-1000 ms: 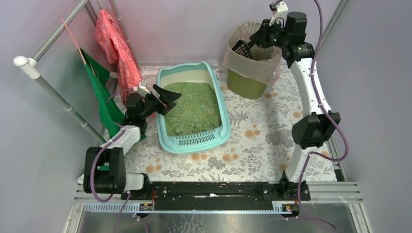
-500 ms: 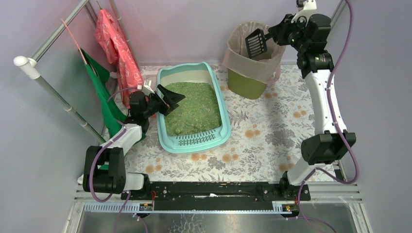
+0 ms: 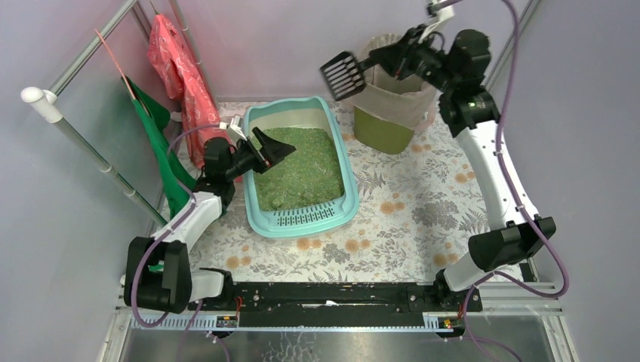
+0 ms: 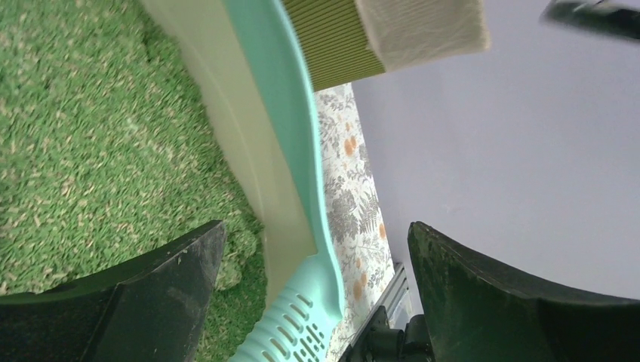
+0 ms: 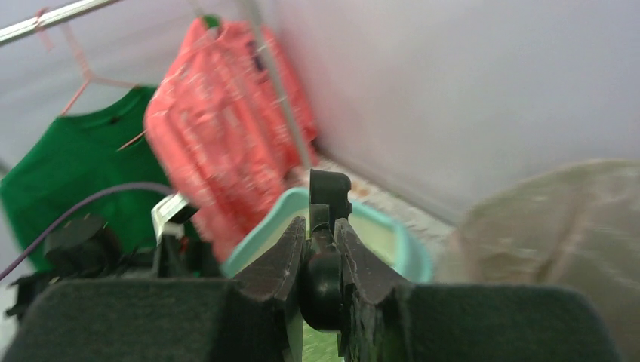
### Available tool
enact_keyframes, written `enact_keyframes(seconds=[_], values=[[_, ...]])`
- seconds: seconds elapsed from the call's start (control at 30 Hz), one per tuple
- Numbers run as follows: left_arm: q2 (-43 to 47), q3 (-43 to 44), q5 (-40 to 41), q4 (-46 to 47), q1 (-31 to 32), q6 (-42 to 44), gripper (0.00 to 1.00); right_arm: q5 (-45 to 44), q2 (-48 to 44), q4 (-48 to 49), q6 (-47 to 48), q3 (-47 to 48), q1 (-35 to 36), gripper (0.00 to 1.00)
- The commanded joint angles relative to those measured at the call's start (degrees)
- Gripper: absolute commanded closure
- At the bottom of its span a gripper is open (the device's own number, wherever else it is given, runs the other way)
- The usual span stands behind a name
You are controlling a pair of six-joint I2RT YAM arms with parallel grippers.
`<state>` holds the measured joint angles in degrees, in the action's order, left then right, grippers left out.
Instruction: Clean the litter box
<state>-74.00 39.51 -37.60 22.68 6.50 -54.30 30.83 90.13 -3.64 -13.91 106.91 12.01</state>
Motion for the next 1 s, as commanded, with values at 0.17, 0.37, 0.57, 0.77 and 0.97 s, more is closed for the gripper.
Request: enact_keyframes(seconds=[0.17, 0.37, 0.57, 0.77, 0.97], values=[[6.7, 2.7, 2.8, -4.5, 0.5, 4.8, 0.01, 5.2, 1.1, 0.6, -1.8, -6.6, 12.2, 1.0], [16.0, -0.1, 20.8, -10.9, -0.6, 5.3, 0.01, 4.0, 5.0, 3.1, -1.6, -13.2, 16.9, 1.0], [15.1, 3.5, 24.7, -17.4, -2.8, 7.8, 0.01, 5.1, 14.5, 3.1, -1.5, -9.6, 20.6, 1.0], [8.4, 3.2, 17.1, -15.6, -4.6, 5.3, 0.01, 3.3, 23.5, 4.0, -0.1, -6.0, 23.1, 1.0], [7.1, 2.6, 15.9, -14.2, -5.4, 5.1, 0.01, -0.1, 29.8, -2.7, 4.4, 2.7, 22.3, 1.0]])
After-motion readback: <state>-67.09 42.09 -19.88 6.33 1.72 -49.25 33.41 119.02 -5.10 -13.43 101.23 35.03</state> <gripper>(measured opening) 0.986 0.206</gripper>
